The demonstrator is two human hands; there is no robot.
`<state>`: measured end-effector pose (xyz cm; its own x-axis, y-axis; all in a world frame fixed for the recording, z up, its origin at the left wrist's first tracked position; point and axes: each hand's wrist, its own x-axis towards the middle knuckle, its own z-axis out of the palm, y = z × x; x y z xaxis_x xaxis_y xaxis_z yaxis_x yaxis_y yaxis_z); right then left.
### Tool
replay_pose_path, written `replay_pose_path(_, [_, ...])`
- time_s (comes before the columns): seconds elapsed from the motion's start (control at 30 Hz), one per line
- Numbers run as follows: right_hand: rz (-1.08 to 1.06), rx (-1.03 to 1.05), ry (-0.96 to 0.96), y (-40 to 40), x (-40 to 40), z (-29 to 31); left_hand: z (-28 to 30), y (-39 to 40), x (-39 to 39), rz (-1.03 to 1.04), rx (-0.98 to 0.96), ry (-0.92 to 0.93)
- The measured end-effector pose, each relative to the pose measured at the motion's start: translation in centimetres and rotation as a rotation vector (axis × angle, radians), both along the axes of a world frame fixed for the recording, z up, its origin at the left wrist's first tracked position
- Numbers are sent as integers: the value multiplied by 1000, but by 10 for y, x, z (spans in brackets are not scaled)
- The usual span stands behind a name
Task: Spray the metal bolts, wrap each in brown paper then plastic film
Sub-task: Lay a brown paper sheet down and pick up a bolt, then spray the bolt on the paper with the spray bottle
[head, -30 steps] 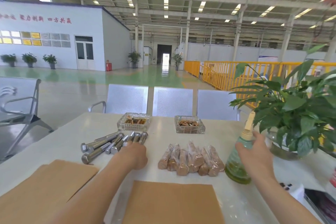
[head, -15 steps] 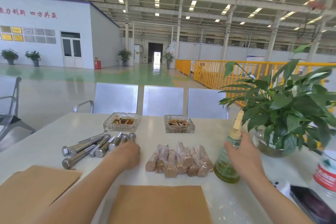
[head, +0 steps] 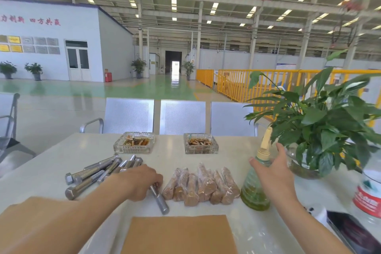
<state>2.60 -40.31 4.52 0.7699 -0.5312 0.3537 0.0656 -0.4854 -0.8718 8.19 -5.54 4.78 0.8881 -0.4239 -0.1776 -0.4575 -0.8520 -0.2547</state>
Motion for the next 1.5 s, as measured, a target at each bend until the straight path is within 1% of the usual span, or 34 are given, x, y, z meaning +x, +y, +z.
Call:
replay_pose_path(0.1, [47, -20, -44, 1, 2, 4, -7, 6, 0, -33, -3, -105])
replay_pose_path(0.23, [47, -37, -19, -2, 5, 11, -1, 24, -7, -71, 37, -219])
replay_pose_path(0.37, [63, -62, 19, -3, 5, 19, 24, 41, -33, -83, -149, -275])
replay_pose_path(0.47, [39, -167, 50, -1, -3, 25, 32, 42, -71, -97, -247, -305])
replay_pose_path(0.57, [5, -295, 59, 4, -19, 28, 22, 25, -116, -89, -292, -424])
replay_pose_path(0.6, [2, -305, 57, 7, -24, 29, 17, 17, -127, -90, -293, -500])
replay_pose_path(0.63, [6, -297, 58, 10, -30, 30, 12, 10, -134, -120, -341, -574])
replay_pose_path(0.7, [32, -270, 87, 18, -43, 33, 0, -6, -146, -202, -413, -607])
replay_pose_path(0.73, [55, -263, 114, 22, -50, 33, -14, -12, -149, -179, -478, -503])
replay_pose_path(0.77, [86, -248, 146, 27, -57, 34, -32, -16, -148, -157, -663, -407])
replay_pose_path(0.8, [131, -219, 173, 32, -65, 35, -54, -17, -145, -107, -790, -338])
replay_pose_path(0.87, [248, -133, 224, 42, -82, 36, -77, -13, -143, -66, -828, -271])
replay_pose_path(0.93, [334, -93, 284, 53, -98, 37, -77, -18, -142, -45, -843, -204])
replay_pose_path(1.03, [425, -14, 373, 72, -123, 44, -80, -20, -146, -28, -941, -189])
replay_pose_path(1.13, [475, -18, 406, 81, -138, 57, -87, -17, -146, -67, -980, -205])
replay_pose_path(1.2, [467, -44, 373, 80, -145, 70, -90, -16, -144, -73, -987, -209])
replay_pose_path(1.3, [427, -38, 330, 69, -151, 95, -93, -16, -143, -29, -941, -211])
replay_pose_path(1.4, [436, -26, 362, 56, -154, 112, -96, -20, -143, 28, -849, -221])
replay_pose_path(1.5, [426, -62, 421, 49, -155, 108, -96, -23, -142, 66, -830, -223])
